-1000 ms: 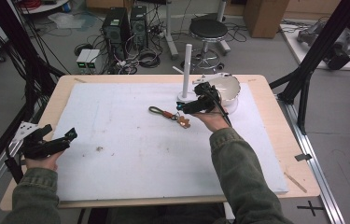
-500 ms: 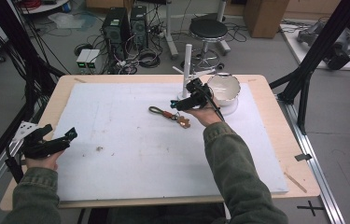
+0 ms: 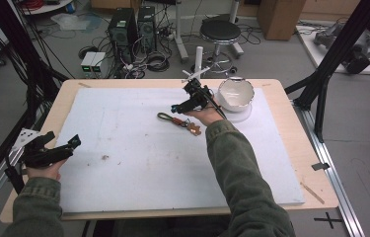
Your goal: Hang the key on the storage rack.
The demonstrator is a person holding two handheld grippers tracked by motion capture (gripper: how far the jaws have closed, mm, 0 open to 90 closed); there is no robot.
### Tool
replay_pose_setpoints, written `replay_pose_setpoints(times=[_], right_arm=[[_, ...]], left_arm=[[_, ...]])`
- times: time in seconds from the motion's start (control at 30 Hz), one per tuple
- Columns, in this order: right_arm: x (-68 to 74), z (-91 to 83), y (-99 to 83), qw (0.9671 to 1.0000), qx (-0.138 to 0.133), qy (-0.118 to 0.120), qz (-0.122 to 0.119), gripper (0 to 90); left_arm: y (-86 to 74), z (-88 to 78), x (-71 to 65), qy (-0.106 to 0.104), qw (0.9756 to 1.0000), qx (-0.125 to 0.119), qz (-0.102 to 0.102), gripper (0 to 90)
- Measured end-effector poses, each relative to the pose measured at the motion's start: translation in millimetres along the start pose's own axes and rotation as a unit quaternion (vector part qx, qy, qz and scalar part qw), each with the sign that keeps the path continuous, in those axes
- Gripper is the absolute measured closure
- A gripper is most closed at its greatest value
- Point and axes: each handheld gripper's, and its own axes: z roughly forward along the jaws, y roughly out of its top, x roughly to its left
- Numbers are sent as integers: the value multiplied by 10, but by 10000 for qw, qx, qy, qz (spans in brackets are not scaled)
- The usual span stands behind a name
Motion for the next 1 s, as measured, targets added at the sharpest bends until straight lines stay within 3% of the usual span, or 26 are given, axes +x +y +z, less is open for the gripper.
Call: replay_pose_setpoints(times=[0.27,0.4,0.6,0.93,1.0], right_arm=[[-71,118,95,9996,264,39,133,26],[-107,227,119,9980,623,-2,-76,41],[-190,393,56,9947,1021,-75,98,41],[-270,544,-17,9916,1259,-102,269,89],[-274,569,-26,9911,1321,-98,158,137]], left_arm=[[-2,-6,9,1,10000,17,0,17],[-4,-6,9,-2,10000,31,14,17],[-6,-5,12,-2,10000,47,12,17],[-12,2,26,14,9999,132,-41,17],[-12,2,28,7,9999,135,-37,17]])
